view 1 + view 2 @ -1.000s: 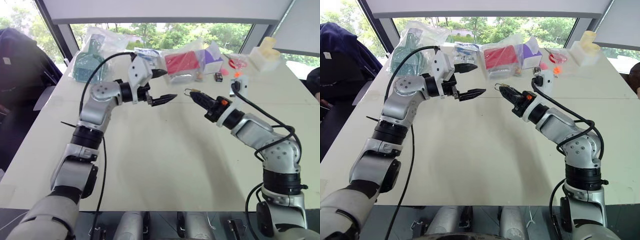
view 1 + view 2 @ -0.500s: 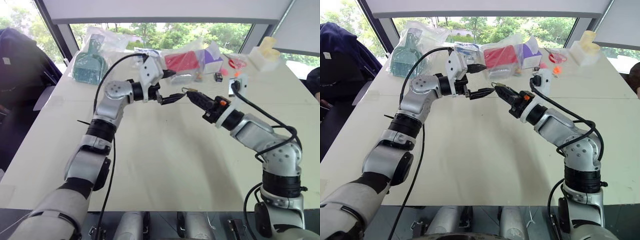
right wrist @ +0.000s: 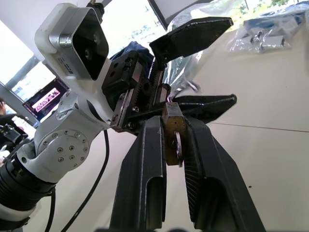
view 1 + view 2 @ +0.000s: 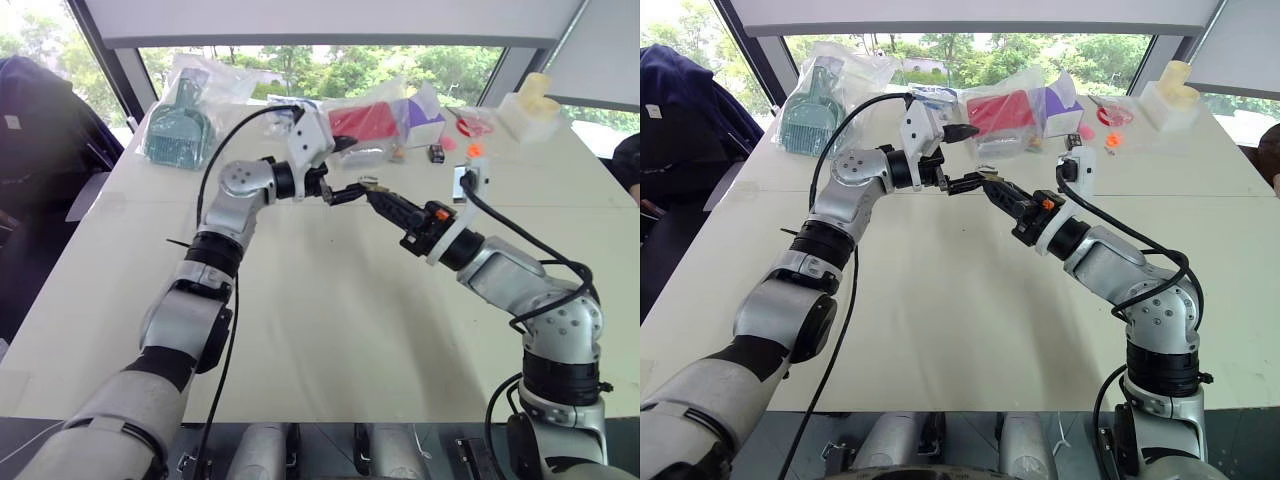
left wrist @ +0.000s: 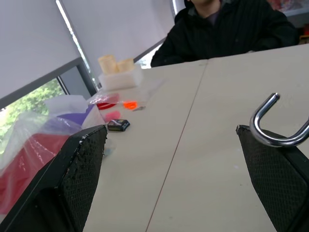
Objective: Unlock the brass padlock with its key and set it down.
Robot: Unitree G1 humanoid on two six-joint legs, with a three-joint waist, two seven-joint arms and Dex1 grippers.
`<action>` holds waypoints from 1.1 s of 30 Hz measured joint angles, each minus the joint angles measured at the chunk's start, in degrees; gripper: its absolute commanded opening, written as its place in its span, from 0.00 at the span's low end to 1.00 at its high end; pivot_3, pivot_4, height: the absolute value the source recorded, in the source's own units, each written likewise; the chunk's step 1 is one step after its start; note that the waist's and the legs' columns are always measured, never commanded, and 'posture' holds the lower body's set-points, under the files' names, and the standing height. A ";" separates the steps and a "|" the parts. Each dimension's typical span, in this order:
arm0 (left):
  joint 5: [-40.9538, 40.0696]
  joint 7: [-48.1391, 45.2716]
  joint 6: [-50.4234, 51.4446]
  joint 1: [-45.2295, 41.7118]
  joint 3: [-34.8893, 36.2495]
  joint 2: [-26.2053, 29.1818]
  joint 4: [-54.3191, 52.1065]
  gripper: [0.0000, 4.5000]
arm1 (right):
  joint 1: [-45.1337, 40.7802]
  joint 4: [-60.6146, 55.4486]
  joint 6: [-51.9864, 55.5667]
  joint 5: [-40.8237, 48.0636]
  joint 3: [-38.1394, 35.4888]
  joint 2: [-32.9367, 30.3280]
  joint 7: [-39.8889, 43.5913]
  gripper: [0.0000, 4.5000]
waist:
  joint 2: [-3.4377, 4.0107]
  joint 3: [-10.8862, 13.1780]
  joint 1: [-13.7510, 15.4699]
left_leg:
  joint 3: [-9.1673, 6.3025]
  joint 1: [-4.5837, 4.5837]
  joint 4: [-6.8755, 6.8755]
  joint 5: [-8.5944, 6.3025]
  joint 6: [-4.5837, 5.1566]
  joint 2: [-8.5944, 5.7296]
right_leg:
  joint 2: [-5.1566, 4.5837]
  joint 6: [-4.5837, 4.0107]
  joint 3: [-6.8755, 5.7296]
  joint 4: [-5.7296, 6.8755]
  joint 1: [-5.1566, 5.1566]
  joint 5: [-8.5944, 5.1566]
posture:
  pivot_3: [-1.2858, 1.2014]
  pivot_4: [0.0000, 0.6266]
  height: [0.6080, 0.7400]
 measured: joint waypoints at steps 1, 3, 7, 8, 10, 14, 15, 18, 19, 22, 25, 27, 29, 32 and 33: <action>0.02 0.28 0.00 0.00 0.34 0.01 0.01 0.98 | 0.00 0.00 0.00 0.07 -0.02 -0.01 0.06 0.01 | 0.00 0.00 -0.02 | 0.00 0.00 0.00 0.00 0.00 0.00 | 0.00 0.00 0.00 0.00 0.00 0.00 | 0.52 0.24 1.00; 0.02 0.85 0.00 0.00 1.01 0.00 0.00 0.98 | 0.01 0.02 0.19 0.29 -0.04 -0.02 0.10 0.01 | 0.00 0.00 -0.01 | 0.00 0.00 0.00 0.00 0.00 0.00 | 0.00 0.00 0.00 0.00 0.00 0.00 | 0.52 0.24 1.00; -0.01 1.32 0.14 0.01 1.74 -0.10 -0.26 0.98 | 0.30 0.14 0.60 0.45 0.06 -0.02 0.08 0.01 | 0.00 0.00 0.01 | 0.00 0.00 0.00 0.00 0.00 0.00 | -0.01 0.00 0.00 0.00 0.00 0.00 | 0.52 0.24 1.00; 0.00 1.27 0.29 0.08 1.74 -0.09 -0.48 0.98 | 0.30 0.14 0.60 0.48 0.06 -0.01 0.08 0.01 | 0.00 0.00 0.01 | 0.00 0.00 0.00 0.00 0.00 0.00 | -0.01 0.00 0.00 0.00 0.00 0.00 | 0.52 0.24 1.00; 0.05 0.97 1.26 0.69 1.68 0.17 -1.78 0.98 | 0.30 0.25 0.62 0.73 0.05 -0.01 0.03 0.01 | 0.00 0.00 -0.05 | 0.00 0.00 0.00 0.00 0.00 0.00 | -0.01 0.00 0.00 0.00 0.00 0.00 | 0.52 0.24 1.00; 0.71 -1.26 6.14 4.78 0.94 4.14 -7.31 0.98 | 0.77 1.89 1.93 3.21 -0.50 -0.28 -1.45 0.01 | 0.01 0.00 -0.46 | 0.01 0.03 -0.04 0.00 0.00 0.02 | -0.01 0.00 0.00 0.02 0.00 0.00 | 0.52 0.24 1.00; 0.57 -2.28 8.51 7.31 0.81 6.03 -10.07 0.98 | 1.37 2.83 3.02 3.90 -0.73 -1.03 -2.01 0.01 | 0.01 -0.01 -0.70 | 0.01 0.03 -0.07 0.00 0.00 0.04 | -0.01 0.00 0.01 0.02 -0.01 0.00 | 0.52 0.24 1.00; -1.37 -5.01 18.64 16.44 0.82 11.55 -20.57 0.98 | 3.87 7.24 8.08 5.50 -0.71 -4.84 -3.43 0.01 | 0.01 0.00 -1.34 | -0.02 -0.02 -0.09 0.02 -0.04 0.06 | -0.03 -0.01 0.00 0.03 -0.06 0.00 | 0.52 0.24 1.00; -2.24 -5.66 21.48 18.50 0.78 12.67 -23.74 0.98 | 4.17 8.51 9.11 5.53 -0.61 -5.15 -3.66 0.01 | 0.02 0.00 -1.33 | -0.02 -0.04 -0.09 0.02 -0.05 0.06 | -0.05 -0.01 0.01 0.03 -0.06 0.00 | 0.52 0.24 1.00; -6.89 -8.06 33.71 26.09 0.63 17.59 -40.27 0.98 | 3.58 14.11 13.11 5.55 0.85 -5.36 -2.91 0.01 | 0.04 0.02 -1.43 | -0.01 -0.03 -0.08 0.03 -0.08 0.04 | -0.12 -0.04 0.03 0.00 -0.08 -0.01 | 0.52 0.24 1.00; -11.01 -7.72 42.79 30.00 0.82 20.44 -52.00 0.98 | 0.58 19.22 15.50 4.04 2.36 -5.52 0.10 0.01 | 0.06 0.02 -1.21 | -0.04 -0.01 -0.07 0.06 -0.12 0.00 | -0.15 -0.24 0.03 0.01 -0.06 -0.12 | 0.52 0.24 1.00; -13.52 -6.99 47.48 32.35 0.90 21.60 -57.60 1.00 | -2.12 22.72 16.54 1.23 4.08 -6.69 3.48 0.12 | 0.06 0.02 -1.34 | -0.03 0.00 -0.06 0.06 -0.12 -0.01 | -0.14 -0.25 0.04 0.01 -0.05 -0.13 | 0.52 0.24 1.00; -15.57 -6.04 51.06 33.97 1.05 22.46 -61.09 1.00 | -4.19 26.42 16.97 -2.88 6.05 -8.03 7.32 0.31 | 0.06 0.02 -1.30 | -0.05 0.00 -0.06 0.06 -0.12 -0.01 | -0.11 -0.25 0.03 0.01 -0.06 -0.13 | 0.52 0.24 1.00; -17.05 -4.52 53.86 34.57 1.51 23.51 -63.33 1.00 | -5.75 30.81 16.43 -9.85 10.15 -10.14 14.12 0.64 | 0.06 0.02 -1.28 | -0.04 -0.01 -0.06 0.06 -0.12 -0.02 | -0.07 -0.25 0.02 0.01 -0.05 -0.13 | 0.52 0.24 1.00; -17.18 -4.16 54.11 34.55 1.65 23.68 -63.34 1.00 | -6.85 31.06 16.03 -11.60 11.62 -10.83 16.98 0.76 | 0.10 0.01 -1.35 | 0.00 0.03 -0.06 0.06 -0.12 -0.02 | -0.06 -0.24 0.04 0.01 -0.03 -0.12 | 0.52 0.24 1.00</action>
